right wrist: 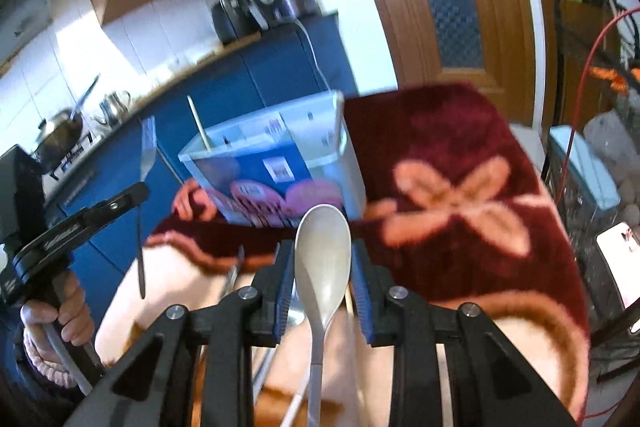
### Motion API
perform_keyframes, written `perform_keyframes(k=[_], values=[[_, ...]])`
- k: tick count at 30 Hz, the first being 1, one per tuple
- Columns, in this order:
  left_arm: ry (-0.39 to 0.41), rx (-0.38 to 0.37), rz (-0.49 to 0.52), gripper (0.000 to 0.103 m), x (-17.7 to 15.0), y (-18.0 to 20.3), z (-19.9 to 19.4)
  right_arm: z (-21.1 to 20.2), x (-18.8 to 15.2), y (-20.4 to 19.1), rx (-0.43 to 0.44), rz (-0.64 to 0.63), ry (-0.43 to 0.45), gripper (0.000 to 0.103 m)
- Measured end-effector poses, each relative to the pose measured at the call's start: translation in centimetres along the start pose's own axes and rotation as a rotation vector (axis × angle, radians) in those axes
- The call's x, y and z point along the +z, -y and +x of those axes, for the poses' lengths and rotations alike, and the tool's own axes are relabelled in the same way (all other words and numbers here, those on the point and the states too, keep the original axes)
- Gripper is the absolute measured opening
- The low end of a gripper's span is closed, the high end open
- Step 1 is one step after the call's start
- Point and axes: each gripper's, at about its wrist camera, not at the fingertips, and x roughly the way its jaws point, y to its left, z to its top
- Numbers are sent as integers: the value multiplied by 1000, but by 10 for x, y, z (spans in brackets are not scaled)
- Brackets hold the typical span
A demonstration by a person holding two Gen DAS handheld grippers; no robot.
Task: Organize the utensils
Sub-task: 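Lift the fork and spoon, lower them into the blue holder, open both tools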
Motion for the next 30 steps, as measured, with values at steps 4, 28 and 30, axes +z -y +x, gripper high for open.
perform_keyframes(k=[4, 28, 30], values=[[91, 23, 1, 4, 20, 1, -4, -6, 8, -3, 36, 8, 75, 30], [421, 189, -8, 4, 63, -8, 57, 6, 49, -10, 51, -25, 221, 30], [415, 197, -1, 4, 55, -9, 63, 5, 57, -13, 49, -40, 243, 30]])
